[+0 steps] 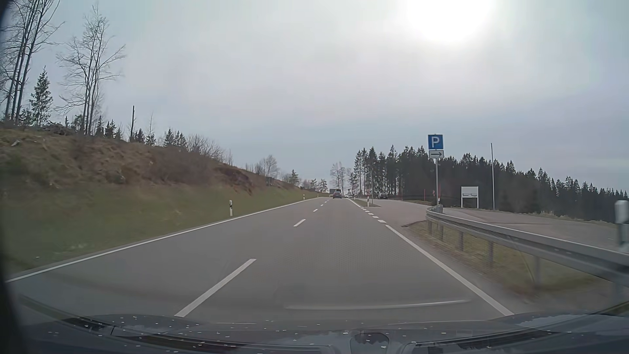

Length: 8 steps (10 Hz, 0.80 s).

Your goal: Follow the waypoints while adhering to traffic rules and regulations

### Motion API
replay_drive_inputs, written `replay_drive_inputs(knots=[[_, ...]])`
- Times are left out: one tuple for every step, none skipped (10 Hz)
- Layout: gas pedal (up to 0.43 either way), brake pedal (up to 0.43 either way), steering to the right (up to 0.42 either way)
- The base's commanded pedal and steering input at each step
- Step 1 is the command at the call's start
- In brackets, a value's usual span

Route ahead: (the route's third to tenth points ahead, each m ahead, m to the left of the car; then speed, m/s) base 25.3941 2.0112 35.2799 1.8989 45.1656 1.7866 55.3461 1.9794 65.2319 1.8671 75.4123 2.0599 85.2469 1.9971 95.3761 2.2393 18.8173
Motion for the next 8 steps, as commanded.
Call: replay_drive_inputs(knots=[[0.087, 0.000, -0.001], [0.087, 0.000, -0.002], [0.087, 0.000, -0.001], [0.087, 0.000, -0.002], [0.087, 0.000, -0.002], [0.087, 0.000, -0.001], [0.087, 0.000, 0.000], [0.087, 0.000, 0.000]])
